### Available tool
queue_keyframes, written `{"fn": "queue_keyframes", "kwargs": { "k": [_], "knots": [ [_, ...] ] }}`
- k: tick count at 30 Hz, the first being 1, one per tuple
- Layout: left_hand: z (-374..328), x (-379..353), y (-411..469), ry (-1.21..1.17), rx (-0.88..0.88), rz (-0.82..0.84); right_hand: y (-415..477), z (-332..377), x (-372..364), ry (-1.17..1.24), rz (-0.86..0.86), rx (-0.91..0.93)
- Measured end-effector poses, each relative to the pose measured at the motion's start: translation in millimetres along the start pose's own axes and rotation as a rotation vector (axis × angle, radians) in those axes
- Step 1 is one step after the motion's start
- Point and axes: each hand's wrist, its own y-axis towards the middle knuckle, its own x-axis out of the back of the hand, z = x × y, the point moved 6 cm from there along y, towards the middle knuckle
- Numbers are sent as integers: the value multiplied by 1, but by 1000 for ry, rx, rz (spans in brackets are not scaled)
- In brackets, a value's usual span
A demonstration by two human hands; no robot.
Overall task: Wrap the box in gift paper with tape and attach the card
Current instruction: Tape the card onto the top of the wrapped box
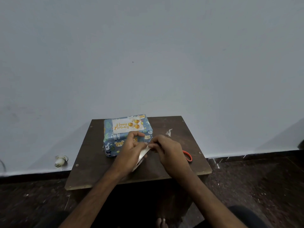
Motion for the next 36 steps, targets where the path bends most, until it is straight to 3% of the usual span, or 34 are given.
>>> {"fn": "queue_keyframes", "kwargs": {
  "k": [4,7,10,16,19,22,24,27,29,31,36],
  "knots": [
    [1,1,-3,-308,63,-110,-6,11,-4,-134,-67,233],
    [4,4,-1,-576,151,-145,-14,15,-11,-37,-68,181],
    [2,-6,3,-835,192,-47,-19,22,-11,34,-54,133],
    [-14,-28,6,-856,67,22,-20,14,17,-446,-162,346],
    [-23,-29,7,-622,-68,34,-20,1,28,-584,-150,394],
    [-30,-20,7,148,-391,-18,-11,-27,44,-663,-134,297],
    [-36,-6,4,437,-581,-139,-2,-60,54,-759,-114,134],
    [-44,22,0,674,-686,-340,4,-102,52,-857,77,-102],
    [-46,35,-1,797,-705,-382,1,-117,41,-862,282,-238],
    [-47,43,-1,881,-729,-397,-1,-123,32,-842,384,-319],
    [-50,49,-1,869,-734,-431,6,-94,15,-548,174,-249]
  ]
}}
